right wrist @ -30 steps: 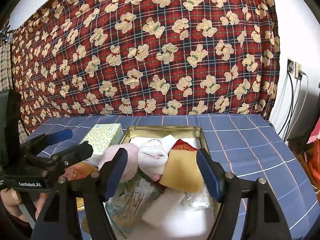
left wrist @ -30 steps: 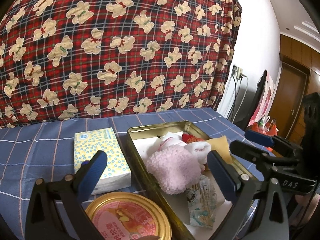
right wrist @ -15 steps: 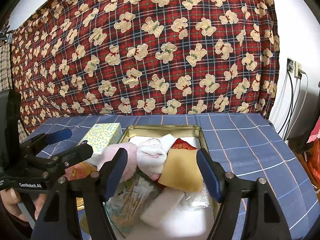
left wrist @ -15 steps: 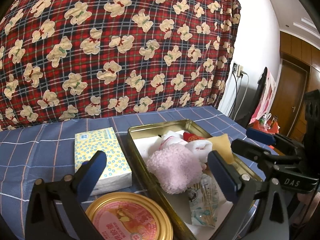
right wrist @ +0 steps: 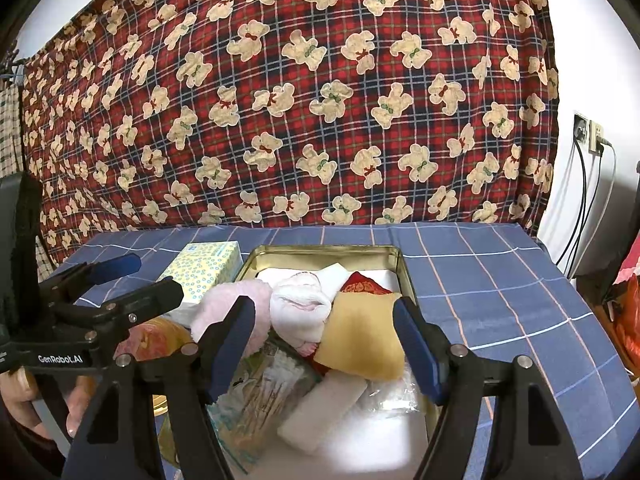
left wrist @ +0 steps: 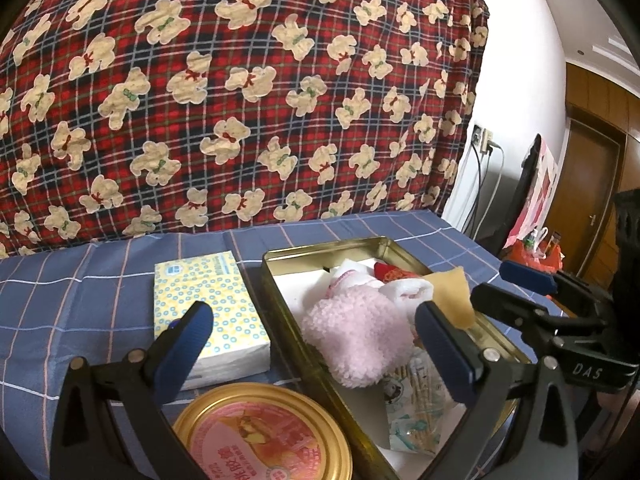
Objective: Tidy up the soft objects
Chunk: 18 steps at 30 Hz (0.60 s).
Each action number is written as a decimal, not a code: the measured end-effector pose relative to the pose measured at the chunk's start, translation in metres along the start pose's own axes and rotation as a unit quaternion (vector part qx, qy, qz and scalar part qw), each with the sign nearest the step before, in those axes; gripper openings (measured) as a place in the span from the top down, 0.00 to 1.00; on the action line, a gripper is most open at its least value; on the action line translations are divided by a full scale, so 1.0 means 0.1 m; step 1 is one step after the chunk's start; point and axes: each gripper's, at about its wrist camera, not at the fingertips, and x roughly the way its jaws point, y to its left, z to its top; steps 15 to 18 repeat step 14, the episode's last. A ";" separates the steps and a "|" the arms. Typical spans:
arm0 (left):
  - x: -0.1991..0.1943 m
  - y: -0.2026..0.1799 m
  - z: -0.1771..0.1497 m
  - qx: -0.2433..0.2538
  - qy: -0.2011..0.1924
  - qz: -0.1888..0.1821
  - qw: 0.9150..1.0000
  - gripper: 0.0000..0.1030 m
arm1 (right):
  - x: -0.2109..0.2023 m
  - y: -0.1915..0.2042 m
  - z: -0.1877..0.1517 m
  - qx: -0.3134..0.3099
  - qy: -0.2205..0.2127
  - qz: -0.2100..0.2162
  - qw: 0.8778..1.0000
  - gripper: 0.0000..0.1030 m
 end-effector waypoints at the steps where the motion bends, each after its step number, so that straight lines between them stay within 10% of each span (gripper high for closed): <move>1: 0.00 0.01 -0.01 0.000 0.000 0.002 1.000 0.01 | 0.00 0.00 0.00 0.000 0.000 0.000 1.000 0.29; 18: -0.07 -0.02 0.01 0.015 -0.023 0.012 1.000 0.01 | 0.01 -0.03 -0.02 0.002 0.001 0.000 1.000 0.29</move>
